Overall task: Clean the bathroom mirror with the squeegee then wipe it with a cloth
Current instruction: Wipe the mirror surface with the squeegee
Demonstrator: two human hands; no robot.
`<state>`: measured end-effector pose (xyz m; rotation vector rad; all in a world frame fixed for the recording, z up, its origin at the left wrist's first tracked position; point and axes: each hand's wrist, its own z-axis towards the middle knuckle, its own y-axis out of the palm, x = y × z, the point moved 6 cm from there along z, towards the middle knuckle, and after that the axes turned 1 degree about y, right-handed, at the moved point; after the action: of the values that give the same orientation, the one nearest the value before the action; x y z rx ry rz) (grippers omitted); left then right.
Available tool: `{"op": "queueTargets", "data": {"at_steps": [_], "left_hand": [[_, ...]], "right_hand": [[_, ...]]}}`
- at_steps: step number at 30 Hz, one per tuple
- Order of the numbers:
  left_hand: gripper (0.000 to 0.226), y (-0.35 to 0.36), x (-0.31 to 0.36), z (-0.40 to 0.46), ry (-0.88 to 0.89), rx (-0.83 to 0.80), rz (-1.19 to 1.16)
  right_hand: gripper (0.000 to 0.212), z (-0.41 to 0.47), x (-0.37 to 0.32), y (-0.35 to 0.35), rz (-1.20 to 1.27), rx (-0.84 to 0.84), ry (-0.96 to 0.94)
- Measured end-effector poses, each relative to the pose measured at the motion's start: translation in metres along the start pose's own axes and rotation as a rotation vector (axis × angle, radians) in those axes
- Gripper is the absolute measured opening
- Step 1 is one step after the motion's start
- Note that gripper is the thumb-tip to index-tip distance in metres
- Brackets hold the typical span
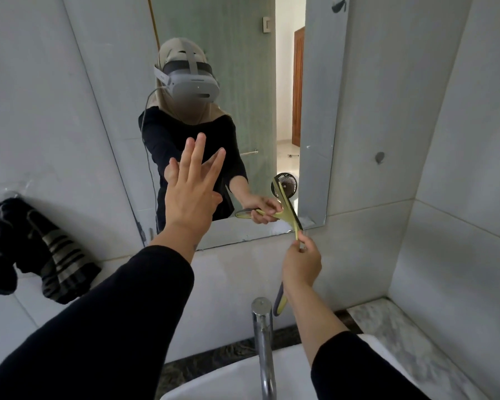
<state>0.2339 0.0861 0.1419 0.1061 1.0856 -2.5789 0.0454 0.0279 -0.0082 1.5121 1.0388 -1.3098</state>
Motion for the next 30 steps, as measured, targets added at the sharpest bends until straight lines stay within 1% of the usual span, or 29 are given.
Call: {"op": "queueTargets", "data": {"at_steps": [5, 10, 12, 15, 17, 19, 22, 24, 27, 30], "left_hand": [[0.081, -0.005, 0.001, -0.001, -0.005, 0.024, -0.023], [0.075, -0.011, -0.009, -0.007, 0.035, 0.054, -0.05], [0.074, -0.017, -0.021, -0.014, 0.019, 0.065, -0.036], [0.076, -0.024, -0.048, -0.025, -0.052, 0.053, -0.014], [0.076, -0.03, -0.064, -0.028, -0.108, 0.057, -0.013], [0.075, -0.036, -0.075, -0.029, -0.153, 0.051, -0.008], [0.074, -0.044, -0.083, -0.03, -0.191, 0.062, -0.008], [0.073, -0.048, -0.085, -0.029, -0.199, 0.081, -0.009], [0.071, -0.05, -0.088, -0.028, -0.194, 0.099, -0.012], [0.069, -0.048, -0.093, -0.029, -0.19, 0.096, -0.036]], "right_hand": [[0.029, -0.021, 0.003, 0.017, -0.012, -0.04, -0.021], [0.03, -0.044, 0.007, 0.035, -0.076, -0.108, -0.068], [0.03, -0.053, 0.006, 0.04, -0.123, -0.145, -0.11], [0.029, -0.064, 0.002, 0.043, -0.205, -0.193, -0.205], [0.032, -0.071, -0.002, 0.043, -0.3, -0.219, -0.313], [0.035, -0.084, -0.012, 0.043, -0.386, -0.227, -0.461], [0.039, -0.107, -0.03, 0.052, -0.429, -0.235, -0.652], [0.04, -0.121, -0.04, 0.063, -0.497, -0.269, -0.805], [0.043, -0.136, -0.04, 0.082, -0.643, -0.411, -0.997], [0.048, -0.144, -0.028, 0.098, -0.781, -0.582, -1.121]]}}
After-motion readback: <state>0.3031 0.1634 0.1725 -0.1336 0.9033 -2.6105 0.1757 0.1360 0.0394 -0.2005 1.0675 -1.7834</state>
